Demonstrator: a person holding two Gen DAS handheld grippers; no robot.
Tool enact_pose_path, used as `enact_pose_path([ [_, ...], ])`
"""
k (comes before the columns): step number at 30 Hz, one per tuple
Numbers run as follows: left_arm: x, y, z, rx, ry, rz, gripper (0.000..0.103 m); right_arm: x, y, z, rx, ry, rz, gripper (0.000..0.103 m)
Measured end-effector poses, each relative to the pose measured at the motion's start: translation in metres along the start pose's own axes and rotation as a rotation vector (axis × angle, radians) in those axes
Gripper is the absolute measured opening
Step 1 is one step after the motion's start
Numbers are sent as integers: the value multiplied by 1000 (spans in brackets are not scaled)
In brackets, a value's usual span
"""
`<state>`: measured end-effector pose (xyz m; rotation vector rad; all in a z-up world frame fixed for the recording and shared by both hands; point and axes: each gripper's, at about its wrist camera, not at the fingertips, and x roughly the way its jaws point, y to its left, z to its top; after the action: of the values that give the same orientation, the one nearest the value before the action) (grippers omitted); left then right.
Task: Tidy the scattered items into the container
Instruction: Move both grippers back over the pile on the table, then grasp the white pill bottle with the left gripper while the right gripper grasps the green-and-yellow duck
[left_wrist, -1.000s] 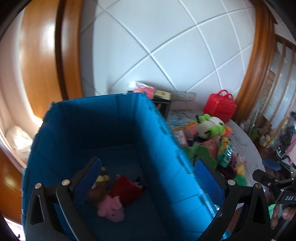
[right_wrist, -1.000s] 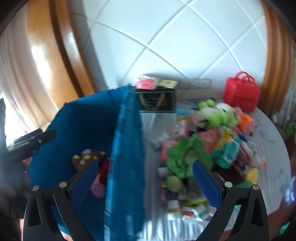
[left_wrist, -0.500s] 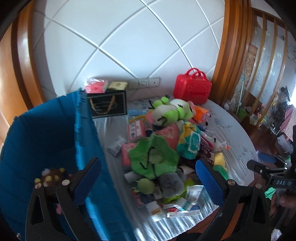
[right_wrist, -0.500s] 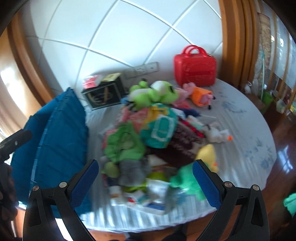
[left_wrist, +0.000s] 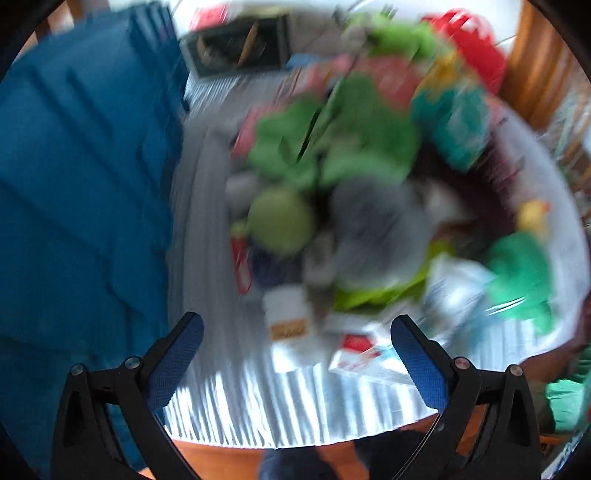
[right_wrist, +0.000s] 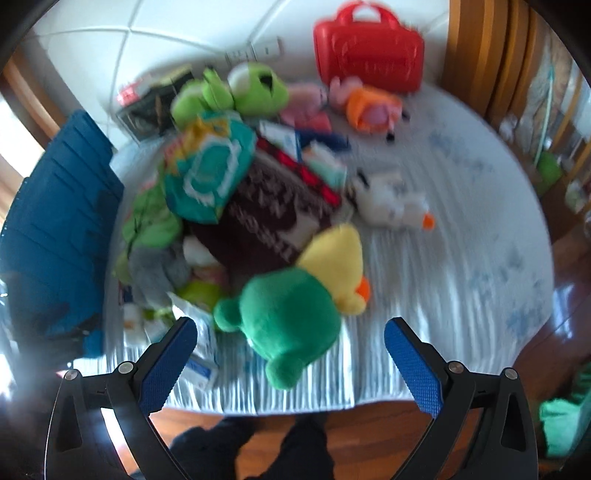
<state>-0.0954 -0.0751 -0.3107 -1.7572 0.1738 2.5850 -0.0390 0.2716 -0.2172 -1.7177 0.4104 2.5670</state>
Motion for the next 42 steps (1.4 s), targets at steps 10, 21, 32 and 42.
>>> enact_pose_path([
  [10,77,13,-18,-85,72,40,100,34,-2,-13,-37,92,-1,103],
  [21,83,5,-28,24,51,78,100,72,-18,-9,17,130,-46,103],
  [32,92,-7,-36,126,108,79,73,119,-6,6,88,193,-44,103],
  [42,85,-8,-30,94,120,0,48,147,-1,1,76,253,-21,103],
])
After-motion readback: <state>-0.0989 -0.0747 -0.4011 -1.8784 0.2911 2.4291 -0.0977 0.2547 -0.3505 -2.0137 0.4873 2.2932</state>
